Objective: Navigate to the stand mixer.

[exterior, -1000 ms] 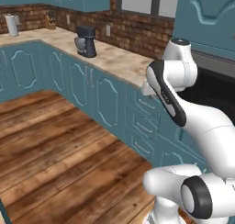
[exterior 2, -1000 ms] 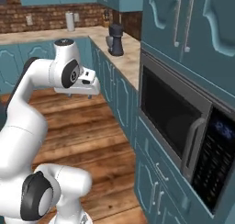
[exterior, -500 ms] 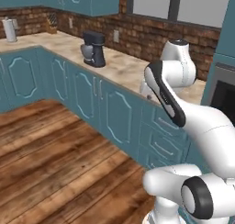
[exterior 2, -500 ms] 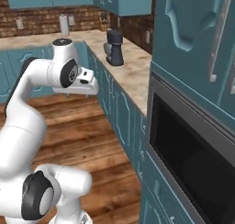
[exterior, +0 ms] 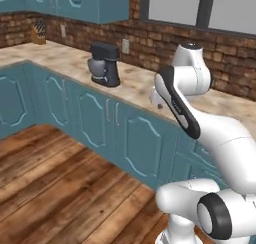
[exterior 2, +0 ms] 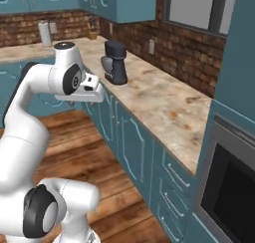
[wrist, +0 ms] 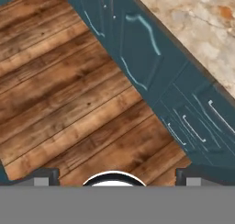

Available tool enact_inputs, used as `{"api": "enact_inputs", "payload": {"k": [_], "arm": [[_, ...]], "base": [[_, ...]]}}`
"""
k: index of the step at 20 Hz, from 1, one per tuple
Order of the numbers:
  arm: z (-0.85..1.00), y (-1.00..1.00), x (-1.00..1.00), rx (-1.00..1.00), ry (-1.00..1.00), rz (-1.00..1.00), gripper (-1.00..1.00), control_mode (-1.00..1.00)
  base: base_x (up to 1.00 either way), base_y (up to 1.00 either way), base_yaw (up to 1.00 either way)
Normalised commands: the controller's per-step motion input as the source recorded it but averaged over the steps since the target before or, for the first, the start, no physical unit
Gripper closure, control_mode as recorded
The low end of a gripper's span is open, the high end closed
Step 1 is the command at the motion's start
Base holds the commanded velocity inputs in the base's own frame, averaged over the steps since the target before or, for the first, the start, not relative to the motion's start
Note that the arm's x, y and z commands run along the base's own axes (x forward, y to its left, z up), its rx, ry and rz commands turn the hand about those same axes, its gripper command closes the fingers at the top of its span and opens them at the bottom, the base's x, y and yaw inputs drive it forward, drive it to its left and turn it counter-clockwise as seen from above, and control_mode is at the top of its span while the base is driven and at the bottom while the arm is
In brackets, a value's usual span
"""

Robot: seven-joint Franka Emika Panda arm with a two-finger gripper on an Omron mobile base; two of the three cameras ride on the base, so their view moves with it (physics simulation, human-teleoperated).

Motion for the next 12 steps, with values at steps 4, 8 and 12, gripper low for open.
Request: {"api": "enact_inputs", "payload": {"k": [4, 8, 12], "arm": [[0.0, 0.0, 0.0, 0.0, 0.0, 0.0, -1.0, 1.0], [0.0, 0.0, 0.0, 0.0, 0.0, 0.0, -1.0, 1.0], [0.0, 0.0, 0.0, 0.0, 0.0, 0.0, -1.0, 1.0]], "base": [[1.0, 1.0, -0.33], [1.0, 1.0, -0.33], [1.0, 1.0, -0.33]]}}
